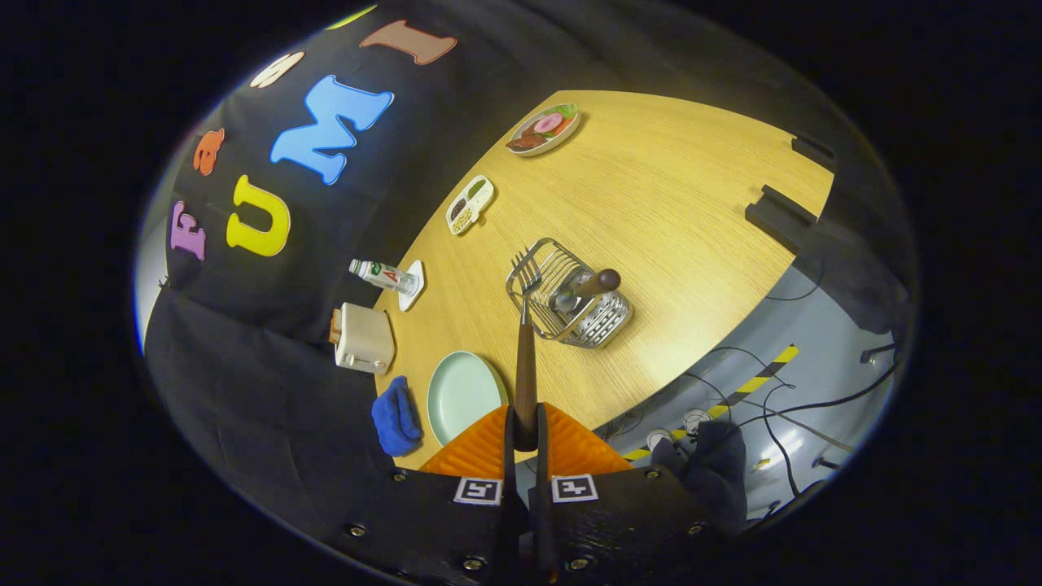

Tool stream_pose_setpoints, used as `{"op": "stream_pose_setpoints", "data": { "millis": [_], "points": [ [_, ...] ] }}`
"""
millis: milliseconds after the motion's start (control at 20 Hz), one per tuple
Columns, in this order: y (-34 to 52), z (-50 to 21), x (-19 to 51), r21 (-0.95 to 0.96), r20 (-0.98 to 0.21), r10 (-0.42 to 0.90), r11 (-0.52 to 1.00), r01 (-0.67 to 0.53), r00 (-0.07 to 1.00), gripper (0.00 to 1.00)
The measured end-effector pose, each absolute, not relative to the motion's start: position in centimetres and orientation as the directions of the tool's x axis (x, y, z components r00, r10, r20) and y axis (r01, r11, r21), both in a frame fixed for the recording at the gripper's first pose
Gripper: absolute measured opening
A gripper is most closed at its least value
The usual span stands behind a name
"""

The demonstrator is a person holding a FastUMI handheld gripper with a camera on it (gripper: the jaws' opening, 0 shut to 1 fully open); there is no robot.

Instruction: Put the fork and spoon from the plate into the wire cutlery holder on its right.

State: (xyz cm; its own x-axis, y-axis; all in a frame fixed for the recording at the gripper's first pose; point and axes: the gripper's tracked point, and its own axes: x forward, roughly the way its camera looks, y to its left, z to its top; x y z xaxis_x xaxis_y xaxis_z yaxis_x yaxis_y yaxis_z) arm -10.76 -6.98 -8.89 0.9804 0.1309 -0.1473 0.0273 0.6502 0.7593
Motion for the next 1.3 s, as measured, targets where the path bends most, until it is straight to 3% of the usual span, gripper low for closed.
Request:
{"op": "stream_pose_setpoints", "data": {
  "millis": [600, 1000, 1100, 1300],
  "points": [
    [-8.1, -8.9, -10.9, 0.796, -0.158, 0.086, 0.600, 0.076, 0.984, 0.08],
    [-8.5, -6.9, -10.7, 0.783, -0.106, 0.061, 0.620, 0.046, 0.992, 0.17],
    [-8.8, -6.7, -10.6, 0.764, -0.106, 0.043, 0.643, 0.054, 0.993, 0.28],
    [-9.1, -5.4, -10.9, 0.737, -0.082, 0.007, 0.674, 0.056, 0.997, 0.39]
  ]
}}
